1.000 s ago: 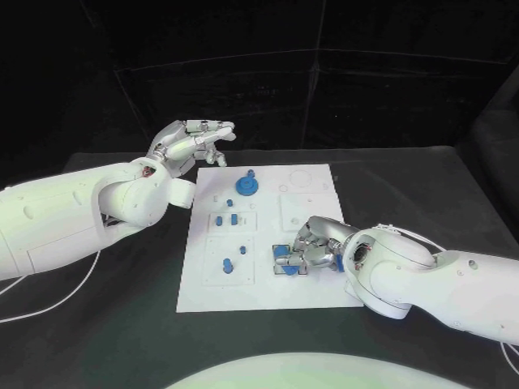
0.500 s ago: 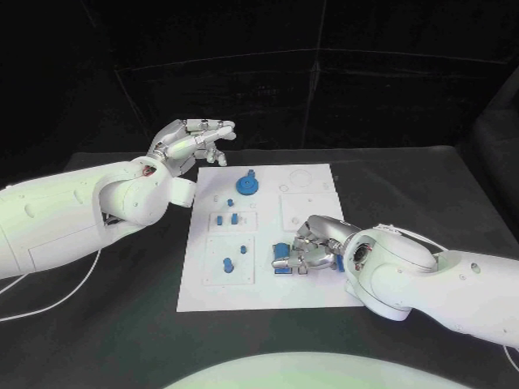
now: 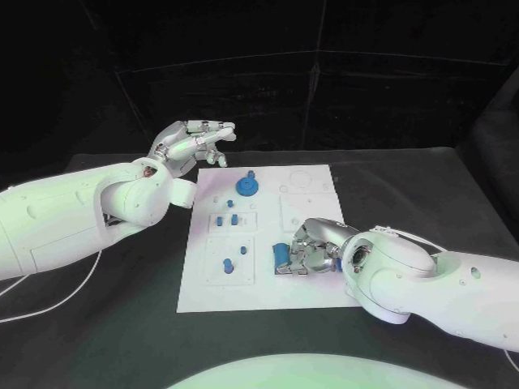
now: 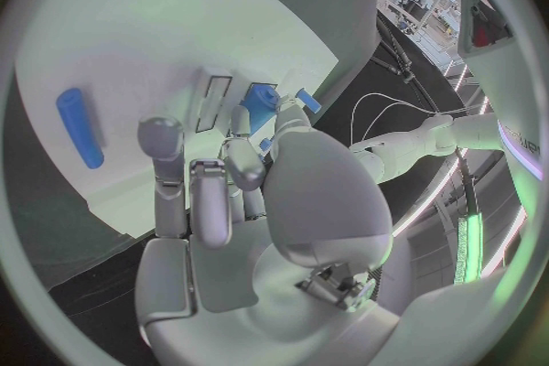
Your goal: Assemble the parts on the task board
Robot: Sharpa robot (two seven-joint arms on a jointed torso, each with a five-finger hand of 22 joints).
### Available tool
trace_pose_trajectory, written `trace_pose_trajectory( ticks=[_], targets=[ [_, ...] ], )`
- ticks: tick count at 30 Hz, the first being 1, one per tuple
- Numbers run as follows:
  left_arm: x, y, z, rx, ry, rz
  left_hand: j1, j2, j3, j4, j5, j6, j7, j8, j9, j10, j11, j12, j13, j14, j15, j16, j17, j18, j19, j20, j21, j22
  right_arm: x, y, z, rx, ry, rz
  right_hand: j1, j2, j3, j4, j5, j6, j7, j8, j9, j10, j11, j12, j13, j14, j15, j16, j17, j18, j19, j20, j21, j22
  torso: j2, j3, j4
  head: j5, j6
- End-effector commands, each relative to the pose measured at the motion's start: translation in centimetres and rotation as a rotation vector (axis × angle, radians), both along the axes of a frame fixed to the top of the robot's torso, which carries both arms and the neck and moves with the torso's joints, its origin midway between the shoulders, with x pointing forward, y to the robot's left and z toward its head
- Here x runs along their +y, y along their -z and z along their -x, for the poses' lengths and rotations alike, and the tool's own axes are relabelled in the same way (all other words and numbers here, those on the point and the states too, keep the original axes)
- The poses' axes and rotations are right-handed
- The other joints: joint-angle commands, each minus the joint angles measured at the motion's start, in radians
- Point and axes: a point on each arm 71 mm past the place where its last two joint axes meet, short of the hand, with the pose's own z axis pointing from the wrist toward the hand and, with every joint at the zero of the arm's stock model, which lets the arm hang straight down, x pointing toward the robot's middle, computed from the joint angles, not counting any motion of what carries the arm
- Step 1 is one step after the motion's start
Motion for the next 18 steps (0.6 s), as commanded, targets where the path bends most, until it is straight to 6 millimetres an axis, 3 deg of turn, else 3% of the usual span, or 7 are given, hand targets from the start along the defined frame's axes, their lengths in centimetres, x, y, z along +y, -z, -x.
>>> trace_pose_trajectory(
  ticks=[1,7,13,15,18],
  targets=[
    [-0.07,-0.09,-0.02,-0.003,0.007,0.006,0.0,0.011,-0.005,0.0,0.001,-0.004,0.006,-0.002,0.001,-0.007,0.001,0.002,-0.001,-0.002,0.005,0.006,-0.001,0.013,0.006,0.004,-0.006,-0.002,-0.12,-0.01,-0.2,-0.017,-0.007,0.036,0.008,0.004,-0.002,-0.005,0.005,0.002,-0.003,0.005,0.001,0.001,-0.006,-0.002,0.001,0.075,-0.006,-0.001,0.098,-0.003,0.004,-0.002,-0.001,0.001,0.001,-0.0006,0.0015,0.0,0.0],
    [0.05,-0.08,0.0,-0.002,0.005,0.005,0.0,0.011,-0.005,0.0,0.001,-0.004,0.006,-0.002,0.001,-0.007,0.001,0.002,-0.001,-0.002,0.005,0.006,-0.001,0.013,0.006,0.004,-0.006,-0.002,-0.14,0.08,-0.15,-0.007,-0.02,0.045,0.008,0.001,-0.009,-0.006,0.006,0.004,-0.004,0.007,0.003,0.002,-0.006,-0.002,0.001,0.075,-0.006,-0.001,0.098,-0.003,0.004,-0.002,-0.001,0.001,0.003,-0.0011,-0.0015,0.004,-0.002],
    [0.14,-0.08,0.04,-0.001,0.005,0.005,0.001,0.011,-0.006,0.0,0.001,-0.005,0.007,-0.002,0.001,-0.008,0.001,0.003,-0.001,-0.003,0.005,0.005,-0.002,0.013,0.006,0.005,-0.006,-0.002,-0.04,0.14,0.03,0.009,-0.045,0.047,0.019,-0.019,-0.034,-0.02,-0.011,0.001,-0.003,0.01,0.006,0.001,-0.005,-0.006,0.001,0.075,-0.006,-0.003,0.096,-0.002,0.002,-0.002,-0.004,-0.003,0.002,-0.0009,-0.002,0.005,-0.004],
    [0.18,-0.09,0.05,-0.001,0.005,0.005,0.001,0.011,-0.006,0.0,0.001,-0.005,0.007,-0.002,0.001,-0.008,0.001,0.003,-0.001,-0.003,0.005,0.005,-0.002,0.013,0.006,0.005,-0.006,-0.002,0.0,0.14,0.09,0.013,-0.053,0.045,0.014,-0.028,-0.051,-0.021,-0.046,-0.001,-0.002,0.011,0.008,0.0,-0.004,-0.009,0.0,0.074,-0.005,-0.004,0.094,-0.002,0.0,-0.001,-0.006,-0.005,0.002,-0.0011,-0.0014,0.005,-0.005],
    [0.26,-0.09,0.08,-0.001,0.004,0.005,0.001,0.011,-0.006,0.0,0.001,-0.005,0.007,-0.002,0.001,-0.008,0.001,0.003,-0.001,-0.003,0.005,0.005,-0.002,0.013,0.006,0.005,-0.006,-0.002,-0.01,0.08,0.19,0.014,-0.06,0.039,-0.007,-0.048,-0.08,-0.006,-0.148,-0.005,-0.002,0.013,0.01,-0.001,-0.004,-0.011,0.0,0.074,-0.004,-0.006,0.092,-0.002,-0.001,-0.001,-0.009,-0.008,0.002,-0.0012,-0.0006,0.005,-0.006]
  ],
)
